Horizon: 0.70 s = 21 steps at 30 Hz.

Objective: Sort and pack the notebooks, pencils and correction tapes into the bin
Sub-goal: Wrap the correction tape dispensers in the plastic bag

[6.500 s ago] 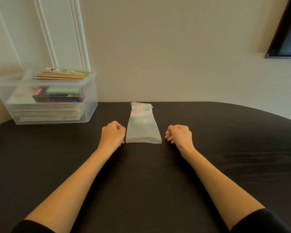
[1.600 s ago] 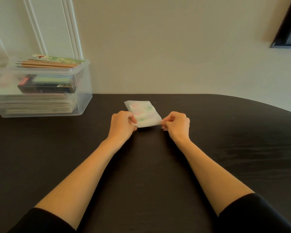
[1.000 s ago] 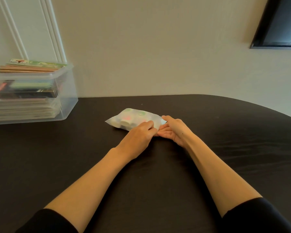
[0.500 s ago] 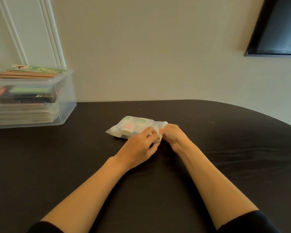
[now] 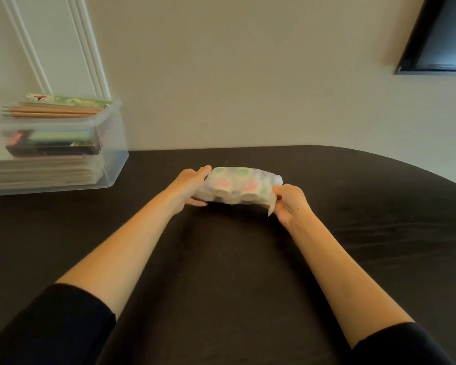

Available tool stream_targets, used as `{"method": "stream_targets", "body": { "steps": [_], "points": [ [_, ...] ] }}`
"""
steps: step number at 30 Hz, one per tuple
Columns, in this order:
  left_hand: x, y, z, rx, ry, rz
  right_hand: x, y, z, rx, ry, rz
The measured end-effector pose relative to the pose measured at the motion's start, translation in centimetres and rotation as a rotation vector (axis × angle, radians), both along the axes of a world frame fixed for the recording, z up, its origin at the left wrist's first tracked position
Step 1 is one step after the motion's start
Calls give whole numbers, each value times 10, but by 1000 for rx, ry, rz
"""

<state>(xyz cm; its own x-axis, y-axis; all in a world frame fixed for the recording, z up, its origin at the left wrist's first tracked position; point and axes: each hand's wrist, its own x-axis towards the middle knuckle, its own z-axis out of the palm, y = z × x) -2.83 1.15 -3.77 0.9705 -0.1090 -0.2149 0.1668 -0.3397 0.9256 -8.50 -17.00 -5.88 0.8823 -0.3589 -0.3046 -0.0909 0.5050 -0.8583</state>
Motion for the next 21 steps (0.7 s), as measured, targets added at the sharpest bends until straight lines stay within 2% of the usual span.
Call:
{"method": "stream_targets", "body": {
  "steps": [3, 7, 15, 21],
  "points": [
    [18, 12, 13, -67, 78, -158, 15, 8, 11, 17, -41, 21],
    [48, 26, 33, -325, 138, -190, 42, 19, 42, -4, -159, 68],
    [84, 75, 100, -289, 104, -37, 92, 72, 117, -30, -130, 186],
    [83, 125, 173, -290, 203, 66, 124, 112, 180, -117, 71, 322]
  ]
}}
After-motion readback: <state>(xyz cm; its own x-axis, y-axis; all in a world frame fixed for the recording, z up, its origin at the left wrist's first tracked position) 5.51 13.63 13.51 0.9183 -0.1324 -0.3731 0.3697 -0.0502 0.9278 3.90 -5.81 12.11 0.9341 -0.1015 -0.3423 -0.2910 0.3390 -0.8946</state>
